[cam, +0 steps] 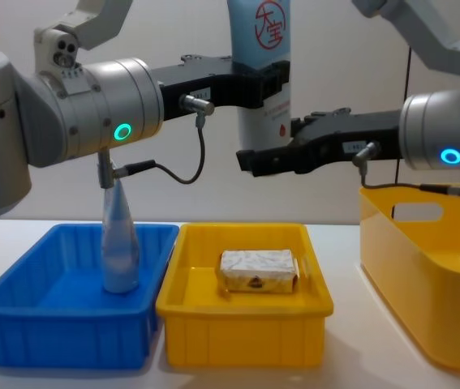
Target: Bimanual collaborative sorting of washing and personal care products
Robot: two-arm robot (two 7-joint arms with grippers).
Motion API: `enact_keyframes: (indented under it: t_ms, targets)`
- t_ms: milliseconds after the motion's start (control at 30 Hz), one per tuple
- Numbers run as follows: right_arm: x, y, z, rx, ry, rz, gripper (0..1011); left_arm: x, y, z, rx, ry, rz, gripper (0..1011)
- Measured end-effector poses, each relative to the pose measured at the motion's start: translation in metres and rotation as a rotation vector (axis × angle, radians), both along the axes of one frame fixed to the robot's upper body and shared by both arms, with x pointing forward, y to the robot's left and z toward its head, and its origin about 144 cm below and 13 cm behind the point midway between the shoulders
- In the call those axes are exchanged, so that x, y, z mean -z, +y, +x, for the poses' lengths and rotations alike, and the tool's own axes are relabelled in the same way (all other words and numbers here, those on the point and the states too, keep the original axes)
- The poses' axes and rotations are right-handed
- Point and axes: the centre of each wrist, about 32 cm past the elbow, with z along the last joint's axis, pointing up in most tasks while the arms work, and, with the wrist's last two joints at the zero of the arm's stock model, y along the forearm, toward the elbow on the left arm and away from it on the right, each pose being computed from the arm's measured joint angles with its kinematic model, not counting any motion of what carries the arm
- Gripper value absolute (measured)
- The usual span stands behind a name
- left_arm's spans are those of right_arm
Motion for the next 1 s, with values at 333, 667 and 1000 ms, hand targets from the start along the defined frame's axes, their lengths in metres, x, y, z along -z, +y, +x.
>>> enact_keyframes:
  t_ms: [333, 667, 1000]
  targets:
    - [0.001, 0.006, 0.01, 0.012, 0.008, -0.003, 838, 0.0, 0.0, 0.0, 0.0, 0.0, 0.0, 276]
    - [0.001, 0.009, 0.014, 0.01, 0.015, -0.008, 640, 0.0, 0.0, 0.0, -0.001, 0.0, 0.0, 276]
    - [0.0, 0.009, 0.013, 0.005, 0.014, -0.007, 638, 0.0, 0.0, 0.0, 0.0, 0.0, 0.0, 505]
